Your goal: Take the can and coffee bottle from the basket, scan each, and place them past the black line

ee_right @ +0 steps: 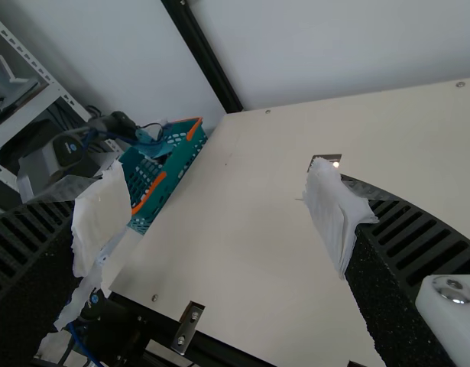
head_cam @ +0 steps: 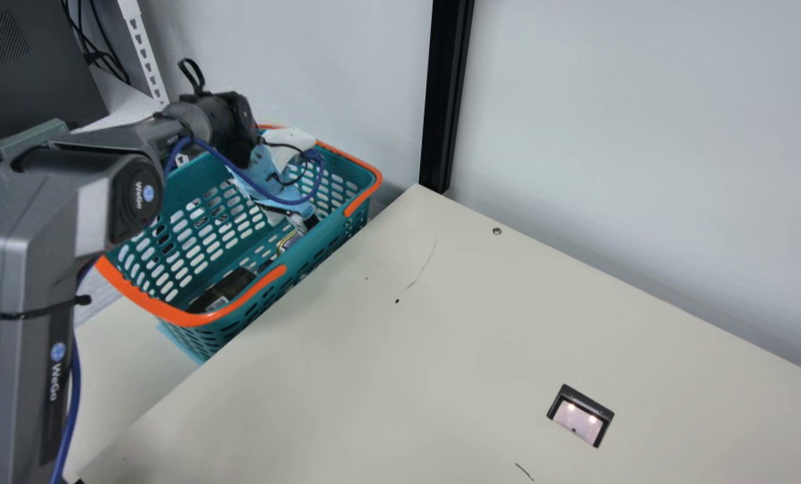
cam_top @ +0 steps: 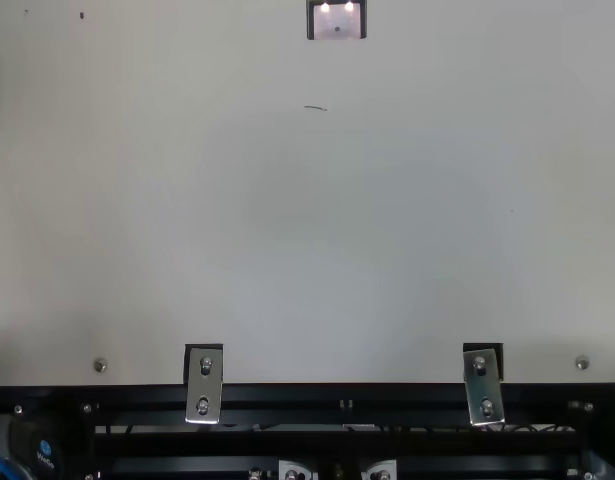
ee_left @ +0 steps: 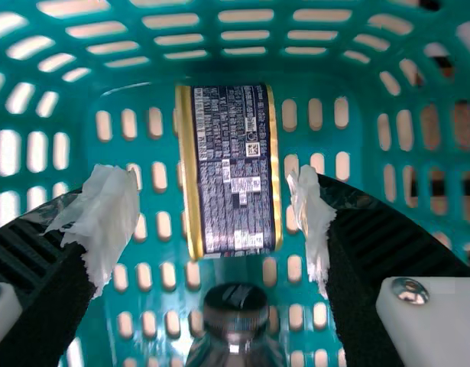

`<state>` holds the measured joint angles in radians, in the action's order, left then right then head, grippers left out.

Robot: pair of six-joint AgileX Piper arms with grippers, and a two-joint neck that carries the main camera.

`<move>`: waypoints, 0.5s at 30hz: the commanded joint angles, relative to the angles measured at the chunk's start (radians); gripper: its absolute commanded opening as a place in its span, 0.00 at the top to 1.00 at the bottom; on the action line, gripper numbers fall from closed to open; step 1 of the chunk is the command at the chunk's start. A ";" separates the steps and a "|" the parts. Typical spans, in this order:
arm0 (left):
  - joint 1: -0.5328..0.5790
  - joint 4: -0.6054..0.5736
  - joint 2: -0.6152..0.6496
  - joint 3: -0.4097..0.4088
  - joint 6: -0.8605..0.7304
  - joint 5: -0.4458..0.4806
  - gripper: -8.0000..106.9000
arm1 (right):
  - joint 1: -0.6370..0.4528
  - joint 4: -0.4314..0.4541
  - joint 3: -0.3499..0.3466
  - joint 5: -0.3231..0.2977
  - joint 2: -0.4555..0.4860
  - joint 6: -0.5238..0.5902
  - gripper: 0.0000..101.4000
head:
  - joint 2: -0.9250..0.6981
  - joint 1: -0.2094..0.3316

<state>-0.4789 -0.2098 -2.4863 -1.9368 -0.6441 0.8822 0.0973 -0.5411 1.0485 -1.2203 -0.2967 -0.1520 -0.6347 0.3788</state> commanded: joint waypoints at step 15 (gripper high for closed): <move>0.016 -0.008 -0.176 -0.153 0.006 -0.008 0.84 | 0.000 0.000 0.000 0.000 0.000 0.000 0.00 | -0.015 0.016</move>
<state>-0.4596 -0.2132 -2.6603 -2.0839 -0.6335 0.8756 0.0973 -0.5411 1.0485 -1.2203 -0.2967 -0.1520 -0.6347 0.3839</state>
